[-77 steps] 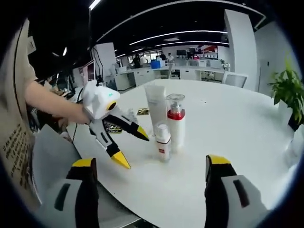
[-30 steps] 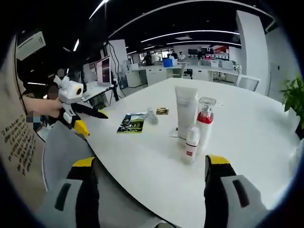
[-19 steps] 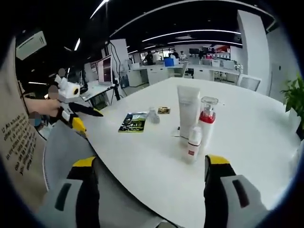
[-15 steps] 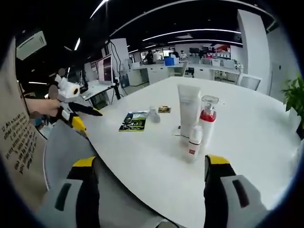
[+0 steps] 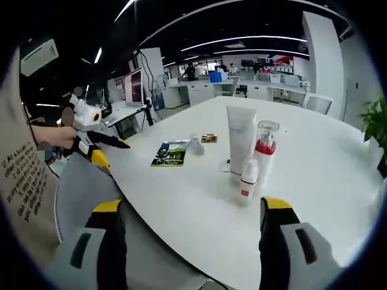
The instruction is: Arrange the skincare products in the storage area until every visible bottle or jar stands upright without overlapping.
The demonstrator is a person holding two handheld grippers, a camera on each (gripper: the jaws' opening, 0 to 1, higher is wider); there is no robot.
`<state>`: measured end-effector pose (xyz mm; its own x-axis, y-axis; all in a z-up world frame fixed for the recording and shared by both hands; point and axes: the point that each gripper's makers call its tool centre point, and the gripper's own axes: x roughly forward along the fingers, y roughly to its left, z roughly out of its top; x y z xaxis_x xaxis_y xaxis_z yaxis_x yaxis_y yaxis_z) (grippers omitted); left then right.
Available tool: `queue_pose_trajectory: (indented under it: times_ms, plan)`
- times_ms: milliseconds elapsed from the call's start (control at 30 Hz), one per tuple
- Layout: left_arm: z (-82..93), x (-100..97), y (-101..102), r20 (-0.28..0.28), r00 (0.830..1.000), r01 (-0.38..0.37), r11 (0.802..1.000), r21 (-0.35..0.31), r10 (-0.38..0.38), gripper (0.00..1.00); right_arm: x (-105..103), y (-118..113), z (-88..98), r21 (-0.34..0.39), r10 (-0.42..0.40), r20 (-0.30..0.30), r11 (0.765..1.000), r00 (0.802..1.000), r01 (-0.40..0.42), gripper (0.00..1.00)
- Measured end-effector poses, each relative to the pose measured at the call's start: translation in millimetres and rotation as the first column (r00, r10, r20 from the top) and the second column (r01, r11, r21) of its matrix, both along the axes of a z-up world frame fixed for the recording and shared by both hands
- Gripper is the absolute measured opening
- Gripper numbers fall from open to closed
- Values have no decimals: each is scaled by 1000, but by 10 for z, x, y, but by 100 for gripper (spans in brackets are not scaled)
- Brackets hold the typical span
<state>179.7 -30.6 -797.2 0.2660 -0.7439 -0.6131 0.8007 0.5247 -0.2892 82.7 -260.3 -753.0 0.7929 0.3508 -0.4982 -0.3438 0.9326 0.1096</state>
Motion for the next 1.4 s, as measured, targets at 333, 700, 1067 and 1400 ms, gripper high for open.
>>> queue_pose_trajectory:
  times_ms: [333, 700, 1067, 1400]
  plan:
    - [-25, 6, 22, -1, 1000, -14, 1000, -10, 14, 97, 112, 57, 41, -33, 40, -16, 999, 999, -41, 92]
    - [-36, -9, 21, 2, 1000, -1, 1000, -24, 1, 97, 420, 255, 135, -81, 135, -25, 987, 991, -137, 89]
    - [-17, 37, 14, -2, 1000, -19, 998, -66, 19, 96, 930, 534, 297, -117, 231, -5, 966, 973, -231, 85]
    - [-17, 54, 2, -4, 1000, -19, 996, -85, 19, 96, 1411, 826, 141, -181, 311, -54, 931, 949, -316, 80]
